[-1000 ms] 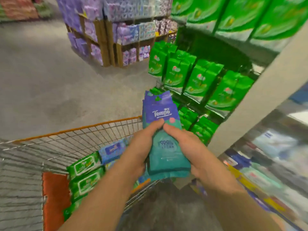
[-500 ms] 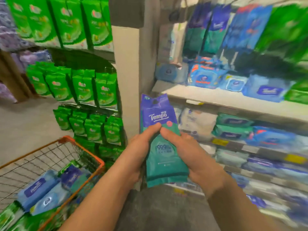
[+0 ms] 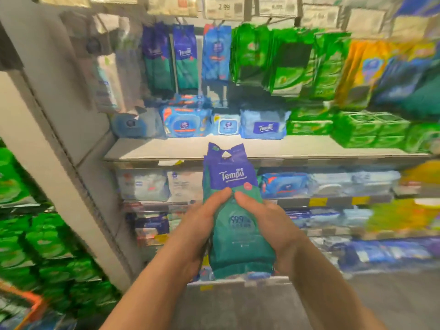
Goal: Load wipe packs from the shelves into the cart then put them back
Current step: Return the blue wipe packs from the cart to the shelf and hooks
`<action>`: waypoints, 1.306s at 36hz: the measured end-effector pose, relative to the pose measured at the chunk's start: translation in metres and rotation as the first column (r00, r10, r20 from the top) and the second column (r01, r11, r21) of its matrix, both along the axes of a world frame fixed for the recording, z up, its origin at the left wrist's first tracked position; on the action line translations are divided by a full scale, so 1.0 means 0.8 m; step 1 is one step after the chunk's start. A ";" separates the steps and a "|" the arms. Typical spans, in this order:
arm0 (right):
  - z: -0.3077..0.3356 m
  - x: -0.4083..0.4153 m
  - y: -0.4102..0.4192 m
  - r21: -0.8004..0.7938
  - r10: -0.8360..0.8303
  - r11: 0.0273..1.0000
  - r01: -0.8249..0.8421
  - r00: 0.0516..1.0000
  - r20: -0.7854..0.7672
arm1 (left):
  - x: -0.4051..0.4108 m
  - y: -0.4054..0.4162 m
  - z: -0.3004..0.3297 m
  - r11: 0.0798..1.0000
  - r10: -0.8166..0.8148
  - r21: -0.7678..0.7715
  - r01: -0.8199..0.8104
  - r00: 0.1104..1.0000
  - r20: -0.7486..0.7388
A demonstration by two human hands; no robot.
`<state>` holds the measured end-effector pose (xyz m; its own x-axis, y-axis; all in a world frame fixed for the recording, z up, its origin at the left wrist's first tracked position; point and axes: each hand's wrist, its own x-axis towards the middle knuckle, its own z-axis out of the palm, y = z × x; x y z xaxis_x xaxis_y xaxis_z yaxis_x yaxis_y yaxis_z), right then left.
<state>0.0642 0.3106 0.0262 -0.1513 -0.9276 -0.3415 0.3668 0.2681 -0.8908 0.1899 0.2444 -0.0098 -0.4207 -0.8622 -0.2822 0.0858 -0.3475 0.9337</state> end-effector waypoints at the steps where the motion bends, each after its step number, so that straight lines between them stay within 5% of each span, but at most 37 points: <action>1: 0.001 -0.008 -0.003 0.018 -0.018 1.000 0.018 1.000 -0.006 | -0.007 -0.004 0.001 1.000 -0.009 0.004 0.009 1.000 -0.013; 12: 0.008 -0.049 -0.068 -0.014 -0.111 0.994 0.111 0.994 0.012 | -0.043 -0.081 -0.004 0.995 -0.053 -0.088 0.049 0.998 -0.044; 25: 0.044 -0.011 -0.211 -0.127 0.050 0.990 -0.063 0.994 -0.098 | 0.001 -0.206 0.040 0.988 0.034 -0.144 -0.058 0.986 -0.164; 30: 0.056 0.010 -0.257 -0.171 0.089 0.979 -0.107 0.990 -0.108 | 0.025 -0.244 0.048 0.997 0.063 -0.018 -0.071 0.955 -0.291; 47: 0.101 0.014 -0.325 -0.401 0.132 0.886 -0.231 0.957 -0.258 | 0.054 -0.277 0.107 0.963 0.215 -0.082 -0.256 0.917 -0.336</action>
